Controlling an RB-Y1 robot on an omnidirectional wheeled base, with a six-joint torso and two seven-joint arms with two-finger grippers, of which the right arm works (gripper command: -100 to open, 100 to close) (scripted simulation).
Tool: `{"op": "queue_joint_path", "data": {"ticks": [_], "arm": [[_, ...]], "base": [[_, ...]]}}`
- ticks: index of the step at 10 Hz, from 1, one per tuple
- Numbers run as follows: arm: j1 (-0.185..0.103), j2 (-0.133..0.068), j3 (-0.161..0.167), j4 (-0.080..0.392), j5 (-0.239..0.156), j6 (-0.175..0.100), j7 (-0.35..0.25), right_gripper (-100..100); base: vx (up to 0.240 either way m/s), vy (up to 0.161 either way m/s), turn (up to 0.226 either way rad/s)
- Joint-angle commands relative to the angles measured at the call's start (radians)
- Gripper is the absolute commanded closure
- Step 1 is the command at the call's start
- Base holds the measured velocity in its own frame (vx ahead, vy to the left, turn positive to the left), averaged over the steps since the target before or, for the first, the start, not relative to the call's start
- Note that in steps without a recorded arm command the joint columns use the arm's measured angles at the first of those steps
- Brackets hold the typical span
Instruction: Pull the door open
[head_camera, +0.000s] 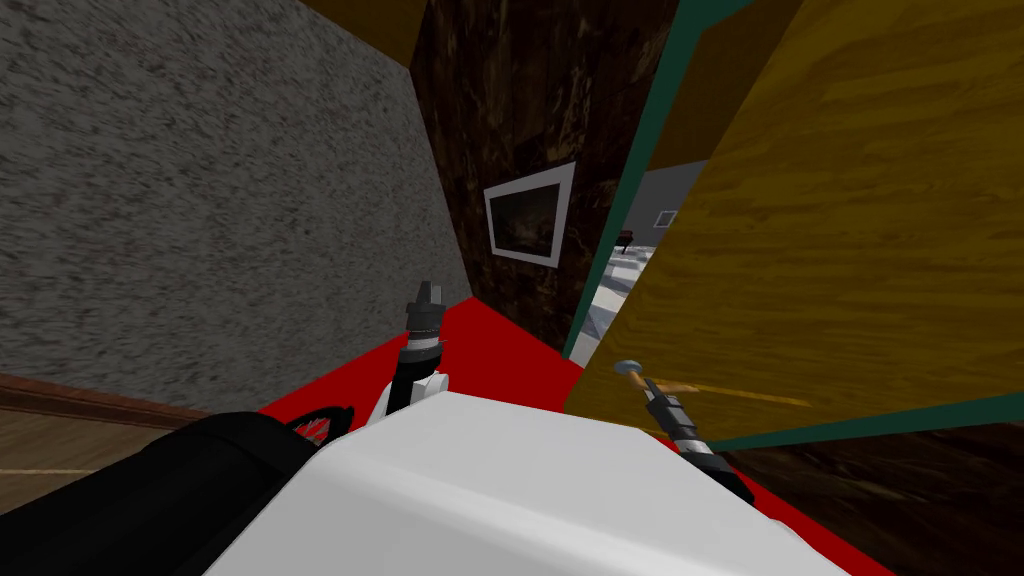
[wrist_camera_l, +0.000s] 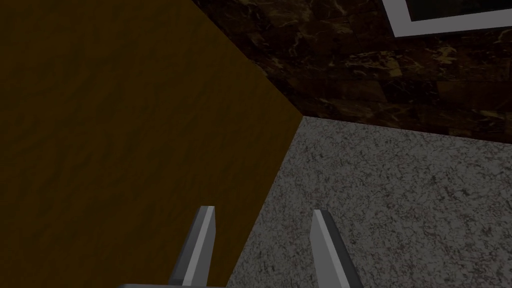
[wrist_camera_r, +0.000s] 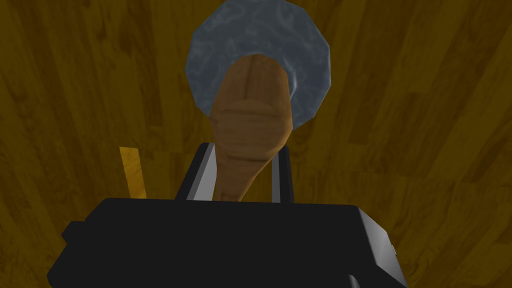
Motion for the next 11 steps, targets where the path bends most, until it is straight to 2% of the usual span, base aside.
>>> {"op": "queue_joint_path", "data": {"ticks": [1, 2, 9, 10, 11], "arm": [[0.0, 0.0, 0.0, 0.0, 0.0, 0.0, 0.0, 100], [0.006, -0.005, 0.006, 0.01, 0.002, -0.021, -0.007, 100], [0.027, -0.037, 0.018, 0.052, 0.007, -0.106, -0.031, 100], [0.029, -0.041, 0.019, 0.056, 0.007, -0.115, -0.033, 100], [0.029, -0.034, 0.023, 0.049, 0.009, -0.105, -0.032, 100]], "base": [[-0.097, -0.029, 0.027], [-0.147, -0.047, 0.159], [-0.223, -0.077, 0.168], [-0.227, -0.078, 0.133], [-0.096, -0.031, 0.029]]}}
